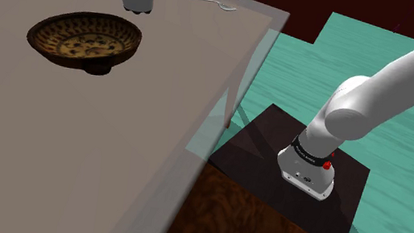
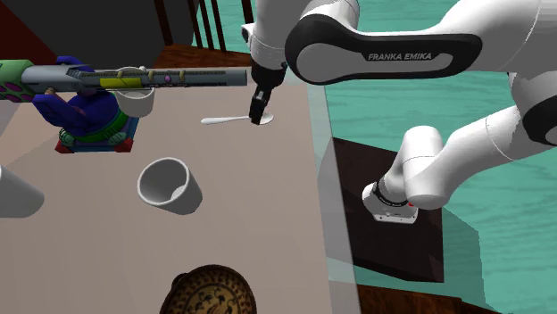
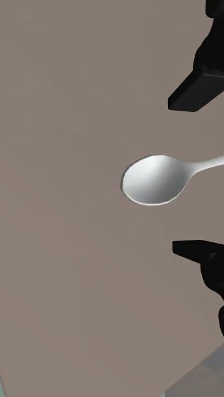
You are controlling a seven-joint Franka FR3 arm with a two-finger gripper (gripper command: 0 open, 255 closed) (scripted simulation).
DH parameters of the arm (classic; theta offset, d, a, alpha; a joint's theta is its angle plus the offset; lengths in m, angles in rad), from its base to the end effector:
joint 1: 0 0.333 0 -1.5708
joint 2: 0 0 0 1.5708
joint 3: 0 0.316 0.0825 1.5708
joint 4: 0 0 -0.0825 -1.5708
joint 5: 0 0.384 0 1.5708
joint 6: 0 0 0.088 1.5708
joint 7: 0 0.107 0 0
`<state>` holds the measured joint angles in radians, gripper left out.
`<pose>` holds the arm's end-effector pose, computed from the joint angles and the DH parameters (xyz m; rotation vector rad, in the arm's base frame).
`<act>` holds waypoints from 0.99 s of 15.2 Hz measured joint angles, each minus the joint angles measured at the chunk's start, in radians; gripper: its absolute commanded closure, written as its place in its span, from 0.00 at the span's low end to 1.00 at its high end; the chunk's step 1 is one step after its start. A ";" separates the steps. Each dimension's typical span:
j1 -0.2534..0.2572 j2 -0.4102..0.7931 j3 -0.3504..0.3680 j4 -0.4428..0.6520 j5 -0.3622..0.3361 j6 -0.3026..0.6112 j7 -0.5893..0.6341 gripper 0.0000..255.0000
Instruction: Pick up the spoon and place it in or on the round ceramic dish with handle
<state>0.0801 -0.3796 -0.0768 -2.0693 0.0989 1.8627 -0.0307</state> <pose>0.4560 0.0039 0.6032 -3.0069 -0.0251 -0.2610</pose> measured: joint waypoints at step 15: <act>0.035 0.196 0.011 0.130 0.031 0.114 -0.054 0.00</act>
<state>0.1152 -0.1839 -0.0661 -1.9394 0.1302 1.9768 -0.0849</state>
